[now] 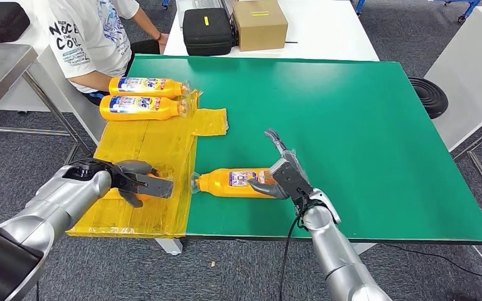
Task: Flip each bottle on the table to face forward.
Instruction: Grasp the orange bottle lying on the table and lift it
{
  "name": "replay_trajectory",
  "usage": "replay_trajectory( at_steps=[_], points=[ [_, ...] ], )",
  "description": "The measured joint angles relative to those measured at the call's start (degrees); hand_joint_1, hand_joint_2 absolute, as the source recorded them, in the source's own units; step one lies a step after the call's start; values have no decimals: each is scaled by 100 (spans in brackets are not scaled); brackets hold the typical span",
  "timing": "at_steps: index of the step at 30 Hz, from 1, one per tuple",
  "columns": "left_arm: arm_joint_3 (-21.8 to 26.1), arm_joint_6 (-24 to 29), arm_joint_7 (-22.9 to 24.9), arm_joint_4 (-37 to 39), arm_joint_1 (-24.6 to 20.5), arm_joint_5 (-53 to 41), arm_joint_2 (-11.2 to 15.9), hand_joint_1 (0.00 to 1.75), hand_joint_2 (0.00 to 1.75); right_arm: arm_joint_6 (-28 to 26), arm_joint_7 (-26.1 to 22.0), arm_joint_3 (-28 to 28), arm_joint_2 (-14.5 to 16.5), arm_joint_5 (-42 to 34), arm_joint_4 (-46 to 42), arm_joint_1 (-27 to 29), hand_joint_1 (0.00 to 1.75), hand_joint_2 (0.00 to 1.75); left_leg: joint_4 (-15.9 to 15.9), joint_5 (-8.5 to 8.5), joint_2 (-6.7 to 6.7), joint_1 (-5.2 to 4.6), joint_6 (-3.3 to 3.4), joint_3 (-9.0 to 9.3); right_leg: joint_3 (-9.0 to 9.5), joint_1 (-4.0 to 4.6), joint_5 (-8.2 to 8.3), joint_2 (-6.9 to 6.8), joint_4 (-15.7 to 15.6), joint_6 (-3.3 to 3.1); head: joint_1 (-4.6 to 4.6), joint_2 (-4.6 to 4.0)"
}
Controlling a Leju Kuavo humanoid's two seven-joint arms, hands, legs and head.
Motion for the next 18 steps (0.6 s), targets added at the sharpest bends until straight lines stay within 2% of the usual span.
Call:
replay_trajectory(
  at_steps=[11, 18],
  points=[
    [-3, 104, 26, 49, 20, 35, -78, 0, 175, -22, 67, -7, -9, 5, -22, 85, 0, 175, 0, 2, 0, 0, 2, 0, 1, 0, 0, 0, 0, 0, 0, 0],
    [-6, -97, -108, 78, 1, 54, -96, 0, 175, -28, 113, -31, -9, 26, -116, 167, 0, 175, 0, 2, 1, 0, 2, 1, 0, 0, 0, 0, 0, 0, -1, 0]
  ],
)
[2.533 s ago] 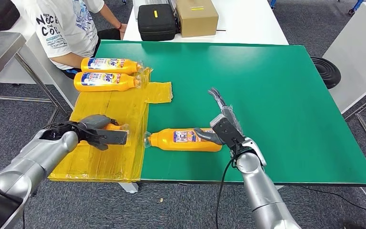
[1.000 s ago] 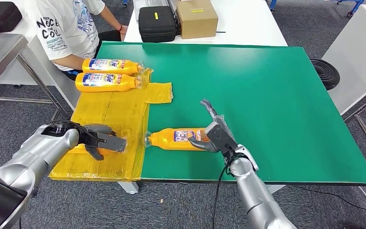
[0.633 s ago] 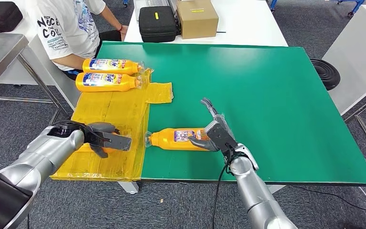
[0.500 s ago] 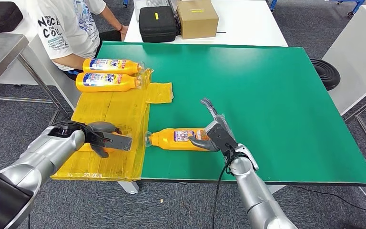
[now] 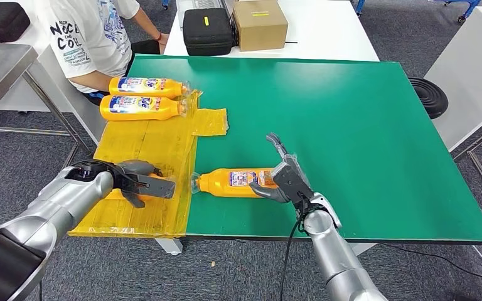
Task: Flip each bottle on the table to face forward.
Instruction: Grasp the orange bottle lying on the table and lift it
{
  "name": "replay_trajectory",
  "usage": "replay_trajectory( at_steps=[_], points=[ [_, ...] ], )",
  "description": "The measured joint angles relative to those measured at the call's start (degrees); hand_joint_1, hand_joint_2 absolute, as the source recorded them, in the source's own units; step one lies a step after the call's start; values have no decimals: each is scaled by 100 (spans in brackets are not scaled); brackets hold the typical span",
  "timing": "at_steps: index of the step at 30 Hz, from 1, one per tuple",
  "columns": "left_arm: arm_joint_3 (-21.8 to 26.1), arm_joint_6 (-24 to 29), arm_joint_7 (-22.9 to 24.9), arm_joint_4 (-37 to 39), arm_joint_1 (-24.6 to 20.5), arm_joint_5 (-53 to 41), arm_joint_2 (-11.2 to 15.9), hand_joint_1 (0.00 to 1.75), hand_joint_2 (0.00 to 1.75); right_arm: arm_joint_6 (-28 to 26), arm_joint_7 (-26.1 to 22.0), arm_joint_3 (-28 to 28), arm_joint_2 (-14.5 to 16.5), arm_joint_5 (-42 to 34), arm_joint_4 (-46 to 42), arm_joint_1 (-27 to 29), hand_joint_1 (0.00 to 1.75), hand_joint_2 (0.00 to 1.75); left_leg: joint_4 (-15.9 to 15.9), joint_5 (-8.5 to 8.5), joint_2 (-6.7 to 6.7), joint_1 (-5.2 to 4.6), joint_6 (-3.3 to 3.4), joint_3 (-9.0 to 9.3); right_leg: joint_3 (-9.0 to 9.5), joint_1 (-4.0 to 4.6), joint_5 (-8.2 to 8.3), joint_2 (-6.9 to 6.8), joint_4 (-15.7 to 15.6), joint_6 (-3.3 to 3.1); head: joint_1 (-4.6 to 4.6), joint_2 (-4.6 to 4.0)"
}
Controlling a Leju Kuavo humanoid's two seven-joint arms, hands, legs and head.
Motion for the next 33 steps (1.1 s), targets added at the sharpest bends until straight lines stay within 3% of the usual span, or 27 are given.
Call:
replay_trajectory(
  at_steps=[31, 33],
  points=[
    [-78, -128, -79, 4, -101, 220, 2, 0, 175, 7, 16, -80, -61, 7, -48, 55, 0, 175, 0, 0, 1, 0, 0, -5, -5, 0, 0, 0, 1, 0, 0, 0],
    [-78, -122, -78, 4, -106, 226, 2, 0, 87, 7, 16, -80, -66, 7, -48, 55, 0, 175, 0, 0, 1, 0, 0, -5, -6, 0, 0, 0, 1, 0, 0, 0]
  ],
)
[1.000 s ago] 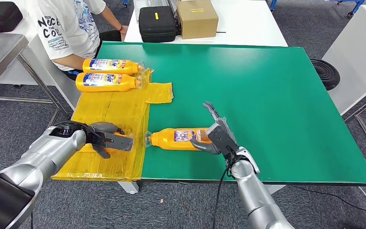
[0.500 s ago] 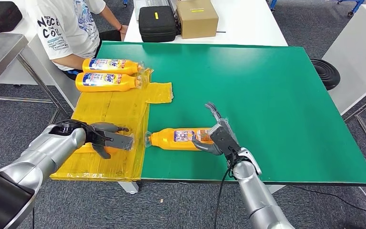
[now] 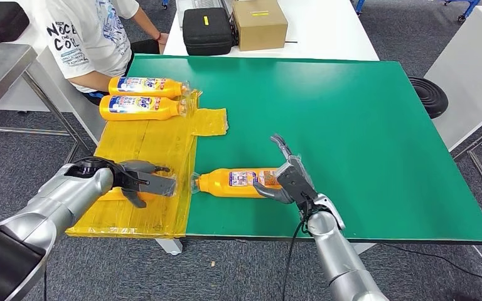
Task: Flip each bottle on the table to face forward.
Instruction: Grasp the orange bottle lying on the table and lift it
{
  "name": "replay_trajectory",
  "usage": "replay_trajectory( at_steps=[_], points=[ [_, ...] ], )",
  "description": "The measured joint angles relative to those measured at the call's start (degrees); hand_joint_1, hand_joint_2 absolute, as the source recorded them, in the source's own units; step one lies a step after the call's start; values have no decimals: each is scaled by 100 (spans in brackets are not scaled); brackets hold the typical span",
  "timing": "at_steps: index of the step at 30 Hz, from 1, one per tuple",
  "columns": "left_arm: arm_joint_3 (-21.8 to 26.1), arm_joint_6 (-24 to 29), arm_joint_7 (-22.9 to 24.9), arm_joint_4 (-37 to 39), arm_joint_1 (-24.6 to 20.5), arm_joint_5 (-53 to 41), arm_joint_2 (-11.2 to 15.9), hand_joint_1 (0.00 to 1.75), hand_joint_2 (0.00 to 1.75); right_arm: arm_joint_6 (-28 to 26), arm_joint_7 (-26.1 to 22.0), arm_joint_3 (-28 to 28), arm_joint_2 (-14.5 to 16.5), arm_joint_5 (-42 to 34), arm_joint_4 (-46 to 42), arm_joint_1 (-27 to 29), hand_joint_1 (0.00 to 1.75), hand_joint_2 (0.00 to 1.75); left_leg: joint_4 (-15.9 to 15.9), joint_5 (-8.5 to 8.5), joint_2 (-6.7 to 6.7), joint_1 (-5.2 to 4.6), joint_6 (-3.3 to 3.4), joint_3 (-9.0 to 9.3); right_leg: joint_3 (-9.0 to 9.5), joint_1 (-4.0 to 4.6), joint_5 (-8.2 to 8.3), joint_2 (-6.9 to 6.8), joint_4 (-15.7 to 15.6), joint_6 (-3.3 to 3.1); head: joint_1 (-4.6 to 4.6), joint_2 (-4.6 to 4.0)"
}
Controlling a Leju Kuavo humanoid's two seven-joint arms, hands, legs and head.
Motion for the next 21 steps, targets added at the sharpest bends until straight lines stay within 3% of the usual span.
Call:
replay_trajectory(
  at_steps=[2, 21],
  points=[
    [0, 11, 1, 0, -7, 4, 0, 0, 0, 0, 1, 0, -6, 0, 0, 1, 0, 175, 0, 0, 0, 0, 0, 0, -1, 0, 0, 0, 0, 0, 0, 0],
    [2, 195, 11, 0, -69, 116, -1, 0, 0, 0, 15, -3, -36, 4, -54, 75, 0, 175, 0, 0, 1, 0, 0, -7, -7, 0, 0, 0, 0, 0, 0, 0]
  ],
)
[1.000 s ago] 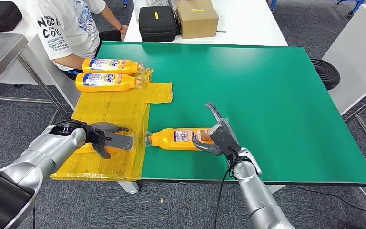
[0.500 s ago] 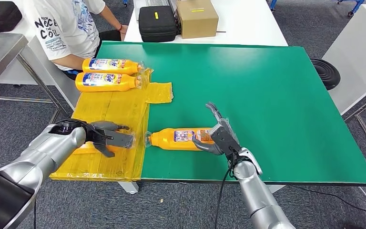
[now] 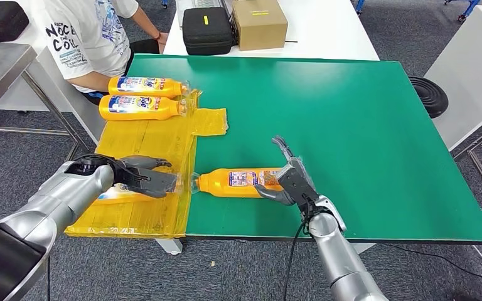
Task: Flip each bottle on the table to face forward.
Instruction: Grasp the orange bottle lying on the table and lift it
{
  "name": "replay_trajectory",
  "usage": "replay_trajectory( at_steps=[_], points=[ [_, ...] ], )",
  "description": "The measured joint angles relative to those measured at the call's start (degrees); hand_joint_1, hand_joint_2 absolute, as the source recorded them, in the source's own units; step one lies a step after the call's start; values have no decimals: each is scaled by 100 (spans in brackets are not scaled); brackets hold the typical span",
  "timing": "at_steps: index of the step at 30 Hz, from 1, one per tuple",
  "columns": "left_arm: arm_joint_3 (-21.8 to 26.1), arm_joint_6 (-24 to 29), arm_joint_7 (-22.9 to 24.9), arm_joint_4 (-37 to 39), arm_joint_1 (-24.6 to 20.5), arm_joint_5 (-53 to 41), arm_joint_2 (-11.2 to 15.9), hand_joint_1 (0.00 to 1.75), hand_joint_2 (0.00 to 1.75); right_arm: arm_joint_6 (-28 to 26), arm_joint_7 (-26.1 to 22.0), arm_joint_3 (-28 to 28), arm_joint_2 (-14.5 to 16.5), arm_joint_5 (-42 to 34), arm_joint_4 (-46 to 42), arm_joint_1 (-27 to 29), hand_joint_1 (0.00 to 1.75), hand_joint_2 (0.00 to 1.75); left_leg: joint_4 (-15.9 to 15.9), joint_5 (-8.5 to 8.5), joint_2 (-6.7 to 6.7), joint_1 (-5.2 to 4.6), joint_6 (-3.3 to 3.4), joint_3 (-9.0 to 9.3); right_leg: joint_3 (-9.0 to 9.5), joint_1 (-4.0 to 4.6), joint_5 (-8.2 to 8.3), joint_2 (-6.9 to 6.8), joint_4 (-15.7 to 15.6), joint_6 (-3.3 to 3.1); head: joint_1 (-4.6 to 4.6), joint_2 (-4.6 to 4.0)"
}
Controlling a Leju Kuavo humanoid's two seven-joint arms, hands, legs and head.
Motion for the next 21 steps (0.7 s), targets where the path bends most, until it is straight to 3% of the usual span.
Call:
replay_trajectory(
  at_steps=[13, 21],
  points=[
    [0, -150, -148, -58, -8, 87, 28, 0, 0, 22, 85, -34, -2, -2, -215, 99, 0, 175, 0, 0, 0, 0, 0, -1, -2, 0, 0, 0, 0, 0, 0, 0],
    [49, -802, -576, -690, -172, 935, 412, 0, 0, 79, 102, -81, -60, -5, -378, 234, 0, 175, 0, 0, 1, 1, 0, -3, -4, 0, 0, 1, 1, 0, 0, 0]
  ],
)
